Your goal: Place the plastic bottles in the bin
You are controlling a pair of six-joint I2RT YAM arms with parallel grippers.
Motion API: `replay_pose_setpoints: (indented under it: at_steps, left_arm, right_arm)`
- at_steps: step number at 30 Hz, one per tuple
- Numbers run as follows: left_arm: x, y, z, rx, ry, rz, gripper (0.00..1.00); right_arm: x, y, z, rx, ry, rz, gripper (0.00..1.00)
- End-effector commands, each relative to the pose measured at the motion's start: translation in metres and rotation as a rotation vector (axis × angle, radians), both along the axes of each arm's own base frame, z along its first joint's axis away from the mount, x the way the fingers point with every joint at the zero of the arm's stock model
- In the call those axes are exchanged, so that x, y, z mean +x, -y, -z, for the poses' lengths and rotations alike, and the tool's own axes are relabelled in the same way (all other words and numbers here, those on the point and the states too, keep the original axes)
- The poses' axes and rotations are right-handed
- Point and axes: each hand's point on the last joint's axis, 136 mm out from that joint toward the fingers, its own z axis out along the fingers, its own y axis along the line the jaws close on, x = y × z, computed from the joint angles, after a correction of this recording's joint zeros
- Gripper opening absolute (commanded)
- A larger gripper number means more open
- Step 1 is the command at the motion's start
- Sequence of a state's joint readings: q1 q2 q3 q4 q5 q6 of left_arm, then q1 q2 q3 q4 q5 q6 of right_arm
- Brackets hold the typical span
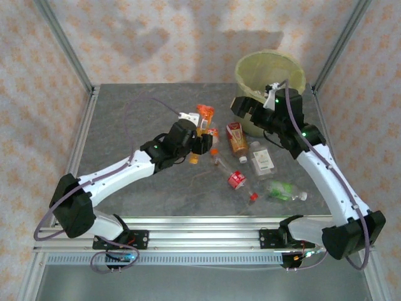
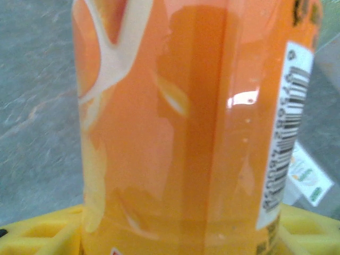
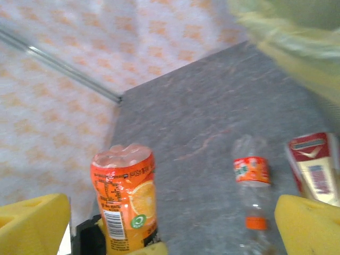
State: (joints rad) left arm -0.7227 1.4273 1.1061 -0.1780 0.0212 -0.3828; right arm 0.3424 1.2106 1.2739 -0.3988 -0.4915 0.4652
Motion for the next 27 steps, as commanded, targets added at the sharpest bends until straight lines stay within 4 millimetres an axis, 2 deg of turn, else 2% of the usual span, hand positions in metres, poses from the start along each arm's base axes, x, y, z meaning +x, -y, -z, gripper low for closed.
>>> replay_pose_setpoints:
  at_steps: [1, 7, 12, 24, 27]
  left_arm:
    - [-0.003, 0.023, -0.039, -0.092, 0.093, 0.149, 0.67]
    - [-0.018, 0.044, -0.064, -0.173, 0.119, 0.289, 0.67]
    - [-0.025, 0.047, -0.080, -0.212, 0.140, 0.326, 0.67]
    - [-0.031, 0.051, -0.094, -0.249, 0.158, 0.363, 0.67]
    - [-0.030, 0.052, -0.097, -0.256, 0.163, 0.364, 0.67]
  right_arm:
    - [-0.002, -0.027, -0.018, 0.137, 0.042, -0.121, 0.99]
    - [0.000, -0.039, -0.015, 0.143, 0.045, -0.158, 0.99]
    - [0.000, -0.050, -0.008, 0.128, 0.034, -0.187, 0.99]
    - [-0.008, -0.084, 0.004, 0.110, 0.009, -0.285, 0.99]
    - [-0.009, -0.091, 0.006, 0.115, -0.001, -0.301, 0.95]
